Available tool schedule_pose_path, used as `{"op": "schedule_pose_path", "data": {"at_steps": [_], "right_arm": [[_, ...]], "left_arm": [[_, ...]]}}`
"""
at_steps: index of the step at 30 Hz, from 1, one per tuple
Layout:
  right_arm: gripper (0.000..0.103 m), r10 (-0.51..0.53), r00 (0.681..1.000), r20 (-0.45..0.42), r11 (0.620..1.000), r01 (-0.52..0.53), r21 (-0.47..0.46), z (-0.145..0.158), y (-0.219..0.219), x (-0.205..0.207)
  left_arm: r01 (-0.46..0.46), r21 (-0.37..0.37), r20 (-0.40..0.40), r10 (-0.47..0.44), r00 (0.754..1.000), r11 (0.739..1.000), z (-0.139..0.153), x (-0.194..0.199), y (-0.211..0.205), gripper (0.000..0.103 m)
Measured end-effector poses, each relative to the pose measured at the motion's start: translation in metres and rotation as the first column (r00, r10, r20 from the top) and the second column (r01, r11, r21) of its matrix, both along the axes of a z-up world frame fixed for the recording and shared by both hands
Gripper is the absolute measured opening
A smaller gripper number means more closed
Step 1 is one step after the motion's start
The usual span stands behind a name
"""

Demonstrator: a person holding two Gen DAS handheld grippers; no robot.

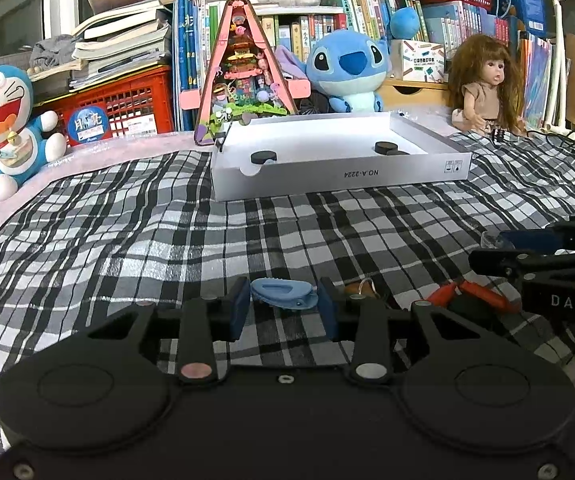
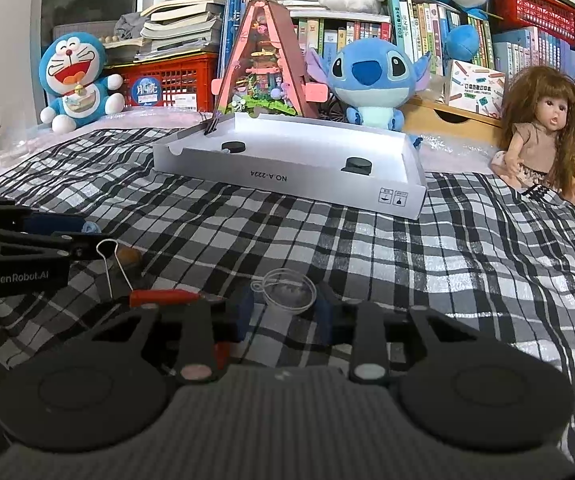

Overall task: Organize rigid objects
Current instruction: 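Carry the blue piece and clear cup over the white tray with both tools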

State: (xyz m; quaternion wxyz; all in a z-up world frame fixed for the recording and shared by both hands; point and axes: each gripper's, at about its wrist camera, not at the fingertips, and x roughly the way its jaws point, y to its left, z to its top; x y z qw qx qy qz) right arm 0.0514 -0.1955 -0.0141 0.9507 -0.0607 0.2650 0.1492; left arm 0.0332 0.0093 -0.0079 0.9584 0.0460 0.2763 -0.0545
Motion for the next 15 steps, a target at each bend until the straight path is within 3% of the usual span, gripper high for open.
{"op": "schedule_pose_path", "data": {"at_steps": [15], "right_arm": [[0.041,-0.053,0.999,0.011,0.998,0.053,0.040,0.025,-0.009,0.025]], "left_arm": [[0.009,-0.044,0.016,-0.008,1.000,0.999,0.031,0.029,0.002,0.034]]}}
